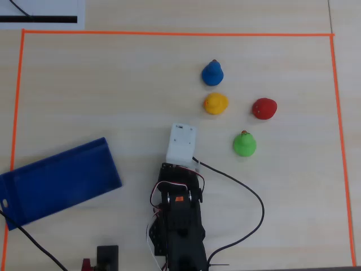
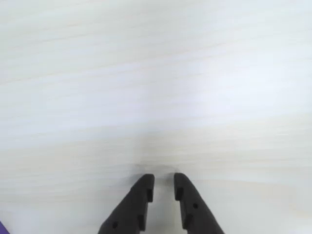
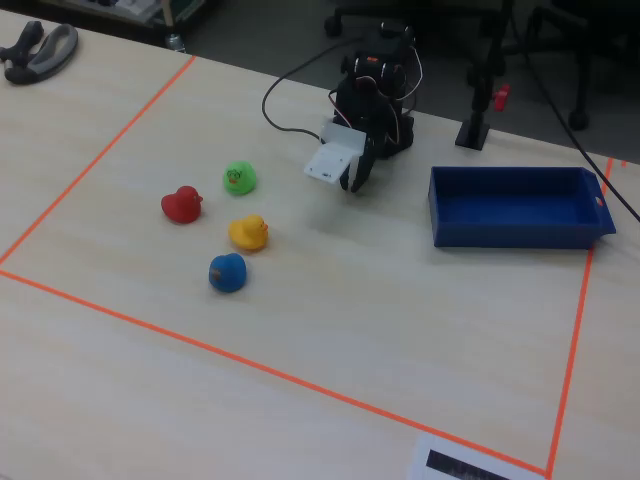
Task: Grasp red duck and put it into box.
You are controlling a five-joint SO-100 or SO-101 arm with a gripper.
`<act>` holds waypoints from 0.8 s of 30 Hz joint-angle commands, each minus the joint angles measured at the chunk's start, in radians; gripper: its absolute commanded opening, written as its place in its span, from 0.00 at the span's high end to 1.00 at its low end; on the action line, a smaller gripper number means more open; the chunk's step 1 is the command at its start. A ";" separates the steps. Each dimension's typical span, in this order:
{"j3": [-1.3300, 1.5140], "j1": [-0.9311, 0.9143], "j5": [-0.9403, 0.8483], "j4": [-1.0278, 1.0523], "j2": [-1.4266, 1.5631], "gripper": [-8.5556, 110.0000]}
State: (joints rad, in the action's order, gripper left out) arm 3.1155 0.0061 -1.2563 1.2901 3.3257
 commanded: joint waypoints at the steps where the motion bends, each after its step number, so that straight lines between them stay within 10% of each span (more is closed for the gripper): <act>1: -0.005 -0.005 0.008 0.018 -0.014 0.91; 24: -0.005 0.011 0.000 0.020 -0.014 0.91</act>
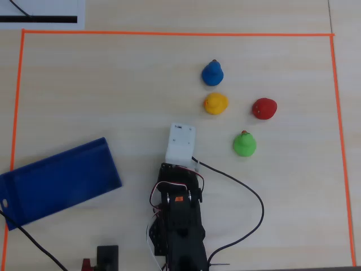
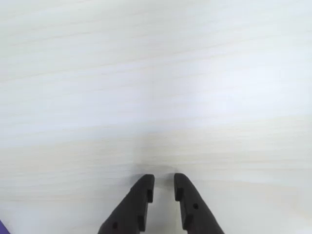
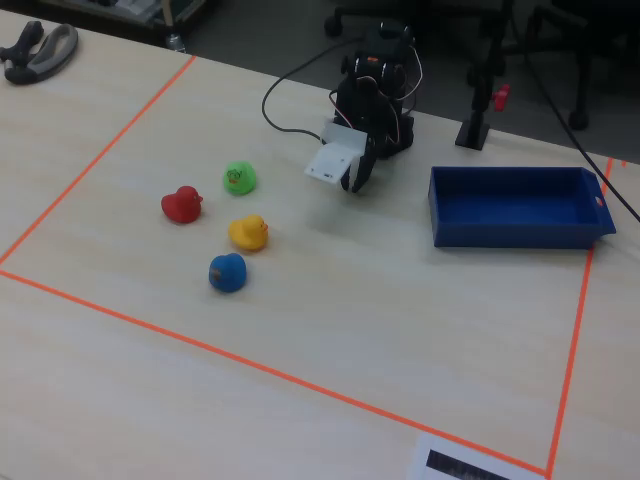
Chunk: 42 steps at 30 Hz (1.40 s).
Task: Grasp red duck and put it into box.
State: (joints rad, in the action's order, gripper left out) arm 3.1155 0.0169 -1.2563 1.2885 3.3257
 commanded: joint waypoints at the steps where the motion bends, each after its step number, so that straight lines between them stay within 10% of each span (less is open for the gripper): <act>1: -0.005 0.000 0.000 0.021 -0.014 0.91; 17: -0.051 -0.127 -0.074 -0.179 -0.077 0.82; 30: -1.243 -0.548 -0.155 -0.241 -0.936 0.65; 42: -1.371 -0.882 -0.281 -0.460 -1.200 0.65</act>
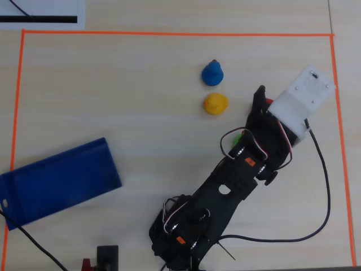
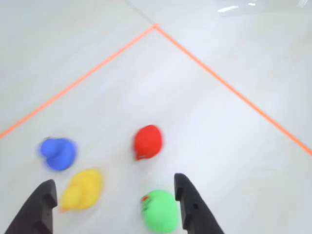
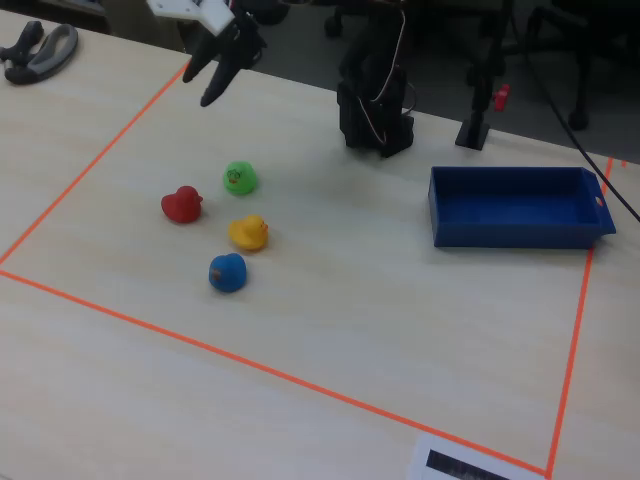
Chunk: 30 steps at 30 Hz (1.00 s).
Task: Grasp red duck and put it into box.
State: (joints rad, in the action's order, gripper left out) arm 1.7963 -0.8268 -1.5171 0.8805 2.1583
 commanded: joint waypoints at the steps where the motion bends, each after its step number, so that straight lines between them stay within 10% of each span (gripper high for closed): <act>1: -0.054 -0.057 -0.023 -0.086 -0.057 0.65; 30: 0.005 0.028 0.087 -0.390 -0.440 0.64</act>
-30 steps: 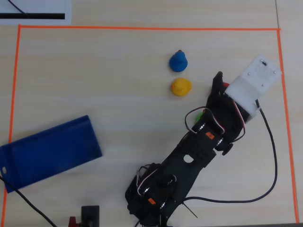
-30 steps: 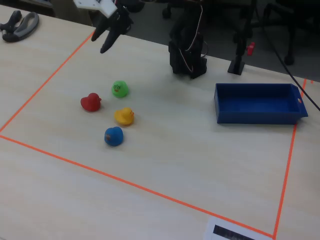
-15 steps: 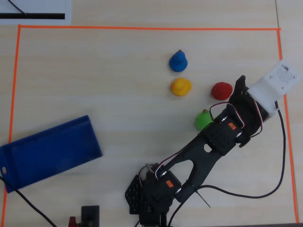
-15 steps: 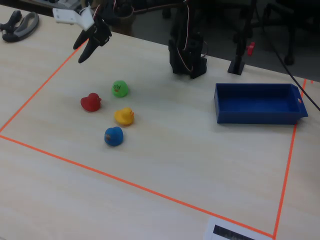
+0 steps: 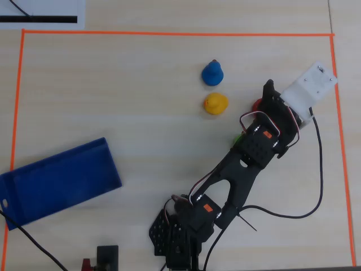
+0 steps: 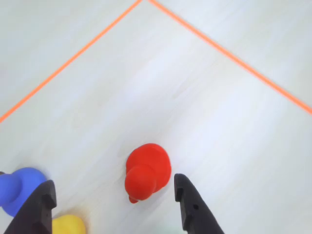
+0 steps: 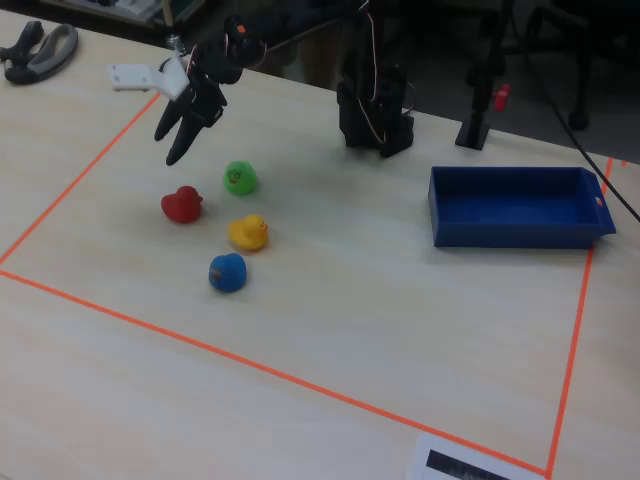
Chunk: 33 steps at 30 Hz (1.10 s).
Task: Grasp red duck and put it into box.
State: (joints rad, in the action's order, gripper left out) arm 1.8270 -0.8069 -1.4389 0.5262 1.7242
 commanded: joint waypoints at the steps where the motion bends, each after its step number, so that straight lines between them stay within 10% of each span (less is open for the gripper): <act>1: -0.026 0.005 0.009 -0.048 -0.021 0.64; 33: -0.051 -0.018 -0.011 -0.201 -0.262 0.63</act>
State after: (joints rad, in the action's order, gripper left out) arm 1.8147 -0.8345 -1.4465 0.3528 1.4588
